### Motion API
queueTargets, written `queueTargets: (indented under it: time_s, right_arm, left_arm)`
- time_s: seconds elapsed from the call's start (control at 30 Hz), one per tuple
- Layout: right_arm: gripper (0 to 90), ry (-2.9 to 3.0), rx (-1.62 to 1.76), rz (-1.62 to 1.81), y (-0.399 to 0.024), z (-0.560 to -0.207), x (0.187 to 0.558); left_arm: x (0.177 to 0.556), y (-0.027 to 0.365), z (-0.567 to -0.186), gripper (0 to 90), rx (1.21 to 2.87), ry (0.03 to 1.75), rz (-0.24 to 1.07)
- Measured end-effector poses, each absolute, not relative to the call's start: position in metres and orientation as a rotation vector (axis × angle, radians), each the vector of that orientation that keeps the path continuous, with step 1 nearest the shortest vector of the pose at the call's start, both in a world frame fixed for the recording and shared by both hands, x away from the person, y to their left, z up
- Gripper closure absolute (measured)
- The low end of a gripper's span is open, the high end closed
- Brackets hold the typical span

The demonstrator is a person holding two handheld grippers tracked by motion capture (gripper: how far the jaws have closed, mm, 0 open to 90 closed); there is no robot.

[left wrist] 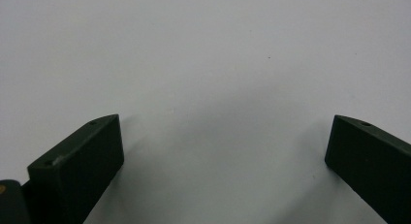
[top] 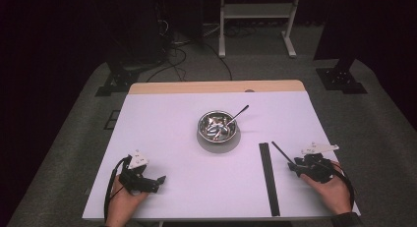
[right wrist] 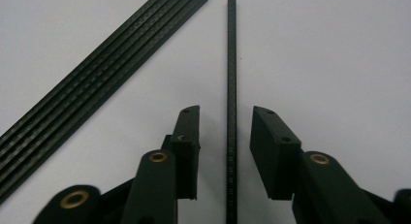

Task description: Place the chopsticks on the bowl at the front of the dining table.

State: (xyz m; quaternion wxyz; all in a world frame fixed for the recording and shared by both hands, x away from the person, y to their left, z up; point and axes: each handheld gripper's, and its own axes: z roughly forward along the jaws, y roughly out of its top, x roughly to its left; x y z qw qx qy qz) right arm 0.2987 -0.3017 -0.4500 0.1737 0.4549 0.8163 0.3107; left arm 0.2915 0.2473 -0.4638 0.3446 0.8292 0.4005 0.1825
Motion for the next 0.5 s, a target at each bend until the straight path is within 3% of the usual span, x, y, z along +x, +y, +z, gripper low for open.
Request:
queueTargets:
  time_s: [0.2,0.5]
  right_arm:
    - [74.4,2.32,1.285,0.87,-0.3009,-0.4491,0.2983]
    - [82.0,2.325,1.28,0.867,-0.3,-0.4487,0.2993]
  left_arm:
    - [0.2915,0.2474,-0.4637,0.0,2.154,1.04,0.474]
    - [0.2915,0.2474,-0.4638,0.0,2.154,1.04,0.474]
